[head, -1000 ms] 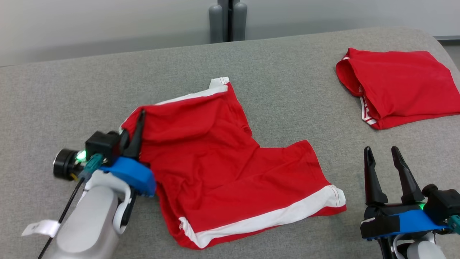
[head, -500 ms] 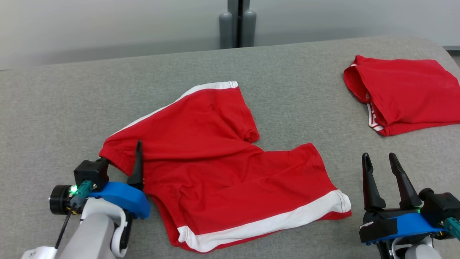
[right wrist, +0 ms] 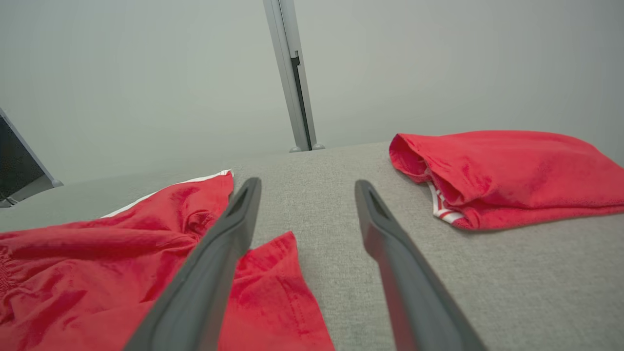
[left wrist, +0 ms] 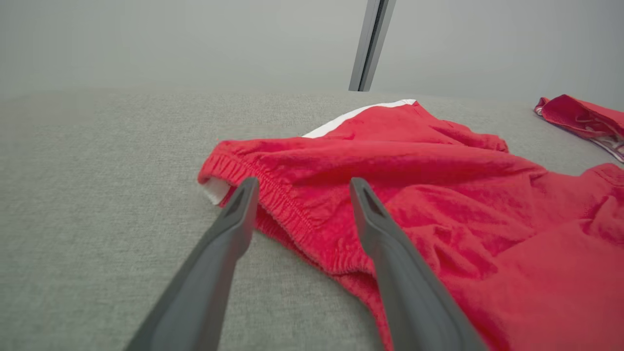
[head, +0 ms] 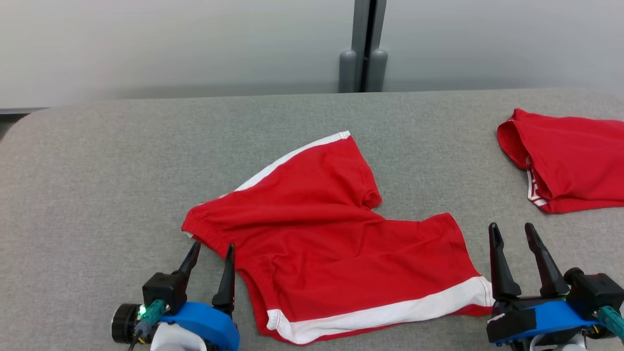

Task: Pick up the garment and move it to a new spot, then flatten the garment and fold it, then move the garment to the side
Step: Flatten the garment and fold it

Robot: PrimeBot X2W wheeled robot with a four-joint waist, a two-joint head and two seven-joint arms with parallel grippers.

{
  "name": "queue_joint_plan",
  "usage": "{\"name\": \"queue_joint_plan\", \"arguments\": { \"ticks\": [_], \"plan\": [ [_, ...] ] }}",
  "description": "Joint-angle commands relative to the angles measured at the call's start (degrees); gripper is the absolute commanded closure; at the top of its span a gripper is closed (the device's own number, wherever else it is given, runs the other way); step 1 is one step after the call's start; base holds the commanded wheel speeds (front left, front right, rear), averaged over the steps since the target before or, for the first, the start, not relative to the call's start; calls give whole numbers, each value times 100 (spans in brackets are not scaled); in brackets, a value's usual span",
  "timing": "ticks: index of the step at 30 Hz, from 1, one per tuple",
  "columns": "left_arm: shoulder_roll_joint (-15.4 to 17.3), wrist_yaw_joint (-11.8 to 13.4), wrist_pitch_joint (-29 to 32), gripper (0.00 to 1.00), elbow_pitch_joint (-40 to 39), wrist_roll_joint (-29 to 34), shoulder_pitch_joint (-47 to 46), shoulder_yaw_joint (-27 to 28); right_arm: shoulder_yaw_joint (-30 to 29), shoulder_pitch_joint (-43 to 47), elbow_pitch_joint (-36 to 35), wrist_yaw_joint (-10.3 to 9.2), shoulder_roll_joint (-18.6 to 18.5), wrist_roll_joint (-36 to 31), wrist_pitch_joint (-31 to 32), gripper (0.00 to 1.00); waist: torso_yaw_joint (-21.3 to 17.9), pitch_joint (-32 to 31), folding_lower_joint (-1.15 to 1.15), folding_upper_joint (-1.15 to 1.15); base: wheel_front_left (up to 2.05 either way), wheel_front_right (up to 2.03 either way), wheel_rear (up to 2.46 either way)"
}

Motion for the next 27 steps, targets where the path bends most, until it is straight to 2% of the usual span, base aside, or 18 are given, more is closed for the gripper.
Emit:
{"name": "queue_joint_plan", "arguments": {
  "ticks": [1, 19, 27],
  "plan": [
    [-30, -9, -28, 0, -80, 38, 114, 35, 3, 77, 4, 3, -8, -21, -27, 0, 35, -64, 0, 0, 0, 0, 0],
    [-53, 272, -28, 0, -1894, 636, 934, 1426, -138, 440, -206, 3, -7, -196, -16, 0, 235, -426, 0, 0, 0, 0, 0],
    [-56, 356, -28, 0, -2097, 943, 1166, 1517, -117, 682, -493, 3, -7, -381, 251, 0, 193, -492, 0, 0, 0, 0, 0]
  ]
}}
